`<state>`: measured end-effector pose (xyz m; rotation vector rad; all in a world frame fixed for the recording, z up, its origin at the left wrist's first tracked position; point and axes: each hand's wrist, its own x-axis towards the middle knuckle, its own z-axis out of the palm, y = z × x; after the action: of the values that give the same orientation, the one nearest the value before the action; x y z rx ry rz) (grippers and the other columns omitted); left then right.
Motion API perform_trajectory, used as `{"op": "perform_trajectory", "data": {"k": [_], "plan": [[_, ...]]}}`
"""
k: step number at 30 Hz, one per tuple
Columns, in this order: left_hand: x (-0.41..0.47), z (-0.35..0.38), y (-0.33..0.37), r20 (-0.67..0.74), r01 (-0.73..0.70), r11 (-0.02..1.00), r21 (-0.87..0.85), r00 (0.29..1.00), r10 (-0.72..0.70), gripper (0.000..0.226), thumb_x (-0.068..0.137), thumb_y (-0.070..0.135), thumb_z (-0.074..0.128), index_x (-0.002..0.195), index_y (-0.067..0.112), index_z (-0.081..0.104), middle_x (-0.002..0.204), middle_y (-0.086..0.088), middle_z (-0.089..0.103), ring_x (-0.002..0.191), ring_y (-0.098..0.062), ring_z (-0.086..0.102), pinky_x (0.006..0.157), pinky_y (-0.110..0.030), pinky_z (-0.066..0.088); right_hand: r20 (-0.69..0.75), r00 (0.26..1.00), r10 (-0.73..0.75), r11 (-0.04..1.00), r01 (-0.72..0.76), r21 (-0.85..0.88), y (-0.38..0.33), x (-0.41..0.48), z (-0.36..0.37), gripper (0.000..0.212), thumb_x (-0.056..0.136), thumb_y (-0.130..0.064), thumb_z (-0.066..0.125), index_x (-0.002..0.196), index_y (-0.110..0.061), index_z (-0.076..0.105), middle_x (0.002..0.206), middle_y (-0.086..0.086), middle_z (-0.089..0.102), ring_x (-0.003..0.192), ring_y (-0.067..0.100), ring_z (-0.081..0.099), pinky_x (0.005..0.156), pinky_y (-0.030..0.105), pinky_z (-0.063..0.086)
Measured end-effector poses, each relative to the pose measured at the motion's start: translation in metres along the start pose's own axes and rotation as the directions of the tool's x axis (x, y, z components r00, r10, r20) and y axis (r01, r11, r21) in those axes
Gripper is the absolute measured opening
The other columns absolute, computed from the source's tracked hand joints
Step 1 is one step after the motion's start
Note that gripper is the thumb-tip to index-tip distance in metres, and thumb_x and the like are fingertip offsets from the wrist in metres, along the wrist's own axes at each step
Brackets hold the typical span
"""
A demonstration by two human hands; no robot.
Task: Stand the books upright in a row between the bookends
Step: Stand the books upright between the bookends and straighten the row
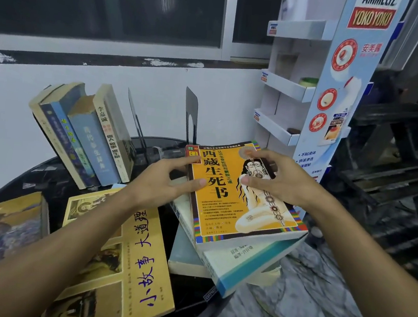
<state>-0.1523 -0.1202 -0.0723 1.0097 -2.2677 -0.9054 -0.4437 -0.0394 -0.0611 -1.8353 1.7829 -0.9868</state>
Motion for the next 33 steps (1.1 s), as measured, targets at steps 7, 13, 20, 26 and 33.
{"op": "perform_trajectory", "data": {"k": [7,13,20,26,33], "plan": [[-0.004,-0.011,0.018,-0.153,-0.138,0.964,-0.226,0.983,0.104,0.075,0.078,0.044,0.079,0.146,0.045,0.048,0.137,0.009,0.054,0.116,-0.009,0.067,0.107,-0.040,0.050,-0.149,0.988,-0.039,0.992,0.057,0.116,-0.025,0.002,-0.014,0.076,0.064,-0.048,0.088,0.133,-0.051,0.057,0.125,-0.007,0.060,0.113,0.013,0.063,0.088,0.041,0.060],[-0.007,-0.031,0.040,-0.304,-0.277,0.943,-0.187,0.929,0.212,0.077,0.083,0.022,0.081,0.148,0.043,0.046,0.144,0.011,0.044,0.089,-0.016,0.076,0.087,-0.031,0.060,-0.297,0.923,-0.245,0.964,0.266,0.031,-0.049,0.013,-0.021,0.075,0.067,-0.038,0.091,0.133,-0.046,0.058,0.131,-0.013,0.050,0.121,0.003,0.053,0.103,0.040,0.052],[-0.012,-0.040,0.051,-0.385,-0.407,0.906,-0.114,0.859,0.337,0.075,0.080,0.010,0.082,0.145,0.034,0.052,0.143,0.015,0.043,0.096,-0.011,0.073,0.081,-0.027,0.062,-0.439,0.796,-0.417,0.902,0.421,-0.095,-0.059,0.016,-0.016,0.072,0.070,-0.029,0.093,0.133,-0.033,0.058,0.137,-0.005,0.045,0.126,0.010,0.052,0.103,0.045,0.050],[-0.017,-0.037,0.049,-0.391,-0.441,0.893,-0.091,0.841,0.375,0.072,0.082,0.008,0.079,0.143,0.034,0.052,0.148,0.011,0.042,0.105,-0.010,0.071,0.083,-0.031,0.063,-0.444,0.766,-0.464,0.885,0.422,-0.197,-0.060,0.013,-0.011,0.073,0.070,-0.033,0.092,0.132,-0.026,0.055,0.148,0.002,0.035,0.134,0.004,0.042,0.113,0.039,0.043],[-0.020,-0.032,0.049,-0.397,-0.461,0.885,-0.068,0.826,0.400,0.066,0.085,0.012,0.076,0.141,0.037,0.052,0.146,0.009,0.042,0.109,-0.011,0.069,0.081,-0.032,0.063,-0.419,0.667,-0.616,0.783,0.460,-0.419,-0.078,0.000,0.003,0.066,0.081,-0.036,0.083,0.139,-0.017,0.057,0.151,0.012,0.036,0.131,0.029,0.043,0.108,0.049,0.042]]}}
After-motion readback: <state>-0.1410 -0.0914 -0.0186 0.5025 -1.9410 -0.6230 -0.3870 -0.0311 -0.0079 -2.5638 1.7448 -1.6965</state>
